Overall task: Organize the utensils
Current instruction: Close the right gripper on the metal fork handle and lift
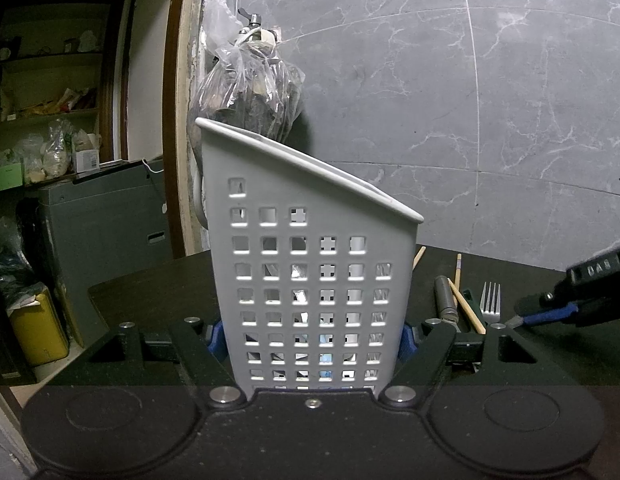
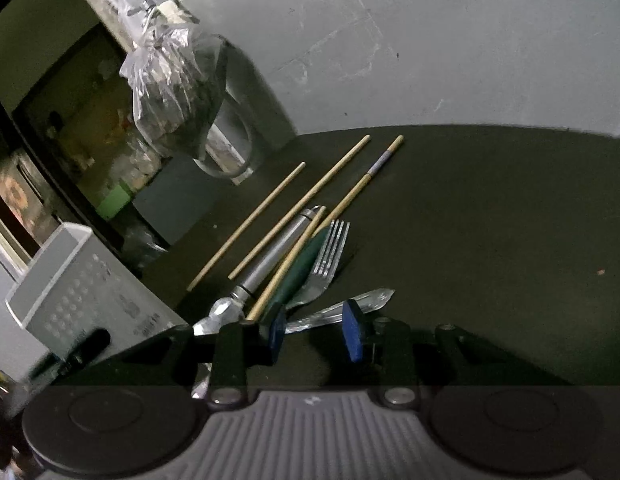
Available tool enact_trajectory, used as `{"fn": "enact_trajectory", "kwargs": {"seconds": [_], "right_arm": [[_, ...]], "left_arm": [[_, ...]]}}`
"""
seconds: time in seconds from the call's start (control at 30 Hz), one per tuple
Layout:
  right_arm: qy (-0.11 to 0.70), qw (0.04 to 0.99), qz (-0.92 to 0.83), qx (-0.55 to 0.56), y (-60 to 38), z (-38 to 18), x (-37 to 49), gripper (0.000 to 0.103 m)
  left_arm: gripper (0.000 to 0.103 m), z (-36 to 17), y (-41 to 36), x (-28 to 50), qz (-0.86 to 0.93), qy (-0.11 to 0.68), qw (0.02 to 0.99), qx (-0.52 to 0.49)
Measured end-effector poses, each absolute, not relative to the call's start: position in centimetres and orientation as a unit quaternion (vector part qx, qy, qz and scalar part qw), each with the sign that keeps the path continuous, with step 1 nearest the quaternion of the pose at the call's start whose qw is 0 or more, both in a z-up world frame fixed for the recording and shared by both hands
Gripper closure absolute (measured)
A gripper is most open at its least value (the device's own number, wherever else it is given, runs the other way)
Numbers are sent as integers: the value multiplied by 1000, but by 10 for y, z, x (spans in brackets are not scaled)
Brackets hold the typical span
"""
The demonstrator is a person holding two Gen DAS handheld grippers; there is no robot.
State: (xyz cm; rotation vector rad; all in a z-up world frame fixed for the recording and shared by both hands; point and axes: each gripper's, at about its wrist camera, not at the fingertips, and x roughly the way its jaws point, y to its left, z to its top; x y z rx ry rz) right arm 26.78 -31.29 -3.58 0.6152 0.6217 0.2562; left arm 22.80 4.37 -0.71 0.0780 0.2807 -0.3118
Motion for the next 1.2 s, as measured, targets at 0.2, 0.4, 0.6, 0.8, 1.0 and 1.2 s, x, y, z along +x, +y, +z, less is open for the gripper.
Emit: {"fn": "enact_trajectory", "kwargs": {"seconds": [0.2, 0.4, 0.6, 0.8, 1.0, 1.2], "right_arm": [[304, 861, 119, 391, -339, -46, 285, 69], [297, 872, 79, 381, -347, -44, 288, 68], [298, 888, 66, 343, -344, -38, 292, 61], [299, 913, 80, 267, -321, -29, 295, 59], [302, 920, 77, 237, -319, -26, 319, 58], [309, 921, 103, 212, -312, -25, 345, 64]], "left_arm": [[27, -6, 45, 229, -155, 143, 977, 32], [27, -6, 42, 229, -146, 148, 978, 29], [27, -6, 40, 228, -144, 148, 978, 31], [27, -6, 40, 229, -144, 149, 978, 30], [27, -6, 38, 231, -141, 149, 978, 28], [27, -6, 37, 230, -141, 149, 978, 28]]}}
